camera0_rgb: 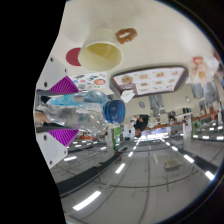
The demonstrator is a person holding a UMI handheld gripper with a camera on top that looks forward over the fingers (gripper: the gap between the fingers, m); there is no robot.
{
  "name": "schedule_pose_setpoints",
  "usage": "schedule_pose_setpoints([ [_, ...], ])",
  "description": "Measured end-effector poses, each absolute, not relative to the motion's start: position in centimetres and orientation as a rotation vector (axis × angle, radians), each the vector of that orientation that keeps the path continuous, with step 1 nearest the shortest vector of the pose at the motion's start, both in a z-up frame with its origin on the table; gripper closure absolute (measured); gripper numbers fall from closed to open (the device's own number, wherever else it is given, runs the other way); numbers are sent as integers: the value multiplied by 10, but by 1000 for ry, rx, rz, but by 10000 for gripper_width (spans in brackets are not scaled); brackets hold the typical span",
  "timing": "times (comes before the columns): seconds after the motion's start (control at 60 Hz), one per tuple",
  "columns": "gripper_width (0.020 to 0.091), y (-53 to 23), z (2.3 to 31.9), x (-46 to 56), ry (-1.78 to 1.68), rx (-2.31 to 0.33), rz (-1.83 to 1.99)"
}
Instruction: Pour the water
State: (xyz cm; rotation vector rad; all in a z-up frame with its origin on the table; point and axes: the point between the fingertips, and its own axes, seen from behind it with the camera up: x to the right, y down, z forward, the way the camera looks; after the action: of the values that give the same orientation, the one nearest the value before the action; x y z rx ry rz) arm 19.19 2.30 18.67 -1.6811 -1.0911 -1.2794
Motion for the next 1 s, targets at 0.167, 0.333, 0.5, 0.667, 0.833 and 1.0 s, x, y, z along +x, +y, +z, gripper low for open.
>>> schedule_pose_setpoints([
  [0.167, 692, 28, 207, 196, -649, -1885, -842],
  [0.333, 690, 38, 193, 203, -325, -1985, -461],
  [0.5, 694, 48, 152, 188, -203, -2017, -170],
  [0.667, 687, 47, 111, 187, -177, -2050, -62],
  [0.833, 687, 42, 78, 197, -109, -2088, 11],
  [1.0, 679, 36, 73, 200, -105, -2053, 36],
])
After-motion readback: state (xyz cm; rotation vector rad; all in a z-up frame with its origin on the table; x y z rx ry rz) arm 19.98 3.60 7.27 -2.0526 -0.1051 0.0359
